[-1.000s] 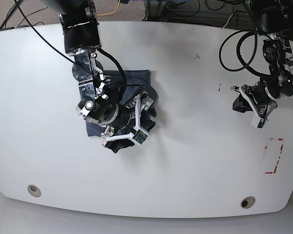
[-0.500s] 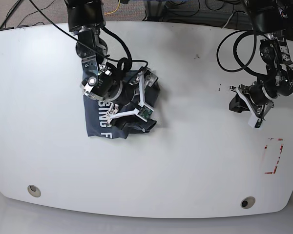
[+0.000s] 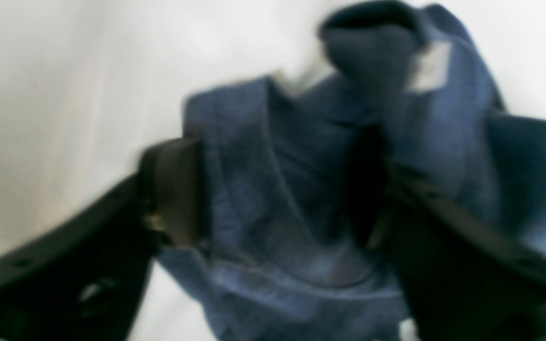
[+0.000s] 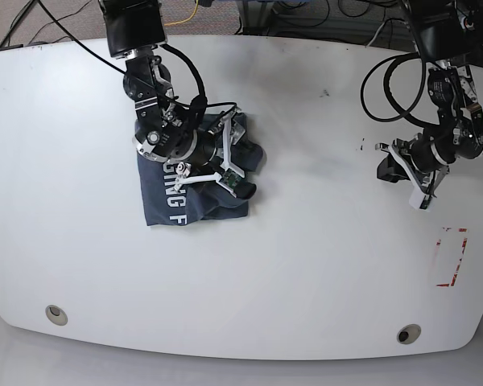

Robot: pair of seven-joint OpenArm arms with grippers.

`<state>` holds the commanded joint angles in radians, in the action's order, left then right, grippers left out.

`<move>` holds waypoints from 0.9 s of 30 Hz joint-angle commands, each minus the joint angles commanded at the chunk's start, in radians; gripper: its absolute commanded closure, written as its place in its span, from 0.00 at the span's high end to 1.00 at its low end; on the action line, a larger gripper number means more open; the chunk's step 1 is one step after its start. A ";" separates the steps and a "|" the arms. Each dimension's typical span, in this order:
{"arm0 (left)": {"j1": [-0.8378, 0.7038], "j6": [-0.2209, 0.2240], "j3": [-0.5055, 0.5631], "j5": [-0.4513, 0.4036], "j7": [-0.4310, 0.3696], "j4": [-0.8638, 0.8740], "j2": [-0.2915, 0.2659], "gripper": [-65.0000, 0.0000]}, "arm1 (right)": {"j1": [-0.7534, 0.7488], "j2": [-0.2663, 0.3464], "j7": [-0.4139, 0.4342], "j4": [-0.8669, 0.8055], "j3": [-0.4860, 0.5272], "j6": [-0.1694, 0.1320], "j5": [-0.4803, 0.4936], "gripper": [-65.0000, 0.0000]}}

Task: Layout the t-shirt on the table in an organized manner, then fold the t-shirt properly
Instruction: 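Unfold the flap with the right gripper, exposing the printed text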

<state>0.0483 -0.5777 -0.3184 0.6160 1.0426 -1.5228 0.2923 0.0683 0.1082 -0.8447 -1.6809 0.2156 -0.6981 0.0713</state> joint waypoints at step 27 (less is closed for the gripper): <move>0.003 0.000 0.000 0.000 0.000 0.002 0.000 0.10 | -0.031 0.028 -0.273 -0.216 0.000 0.000 0.002 0.28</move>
<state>0.0514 -0.5777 -0.3184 0.6160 1.0426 -1.5213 0.2923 0.0376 0.1358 -1.1178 -1.8972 0.2156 -0.6981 0.0729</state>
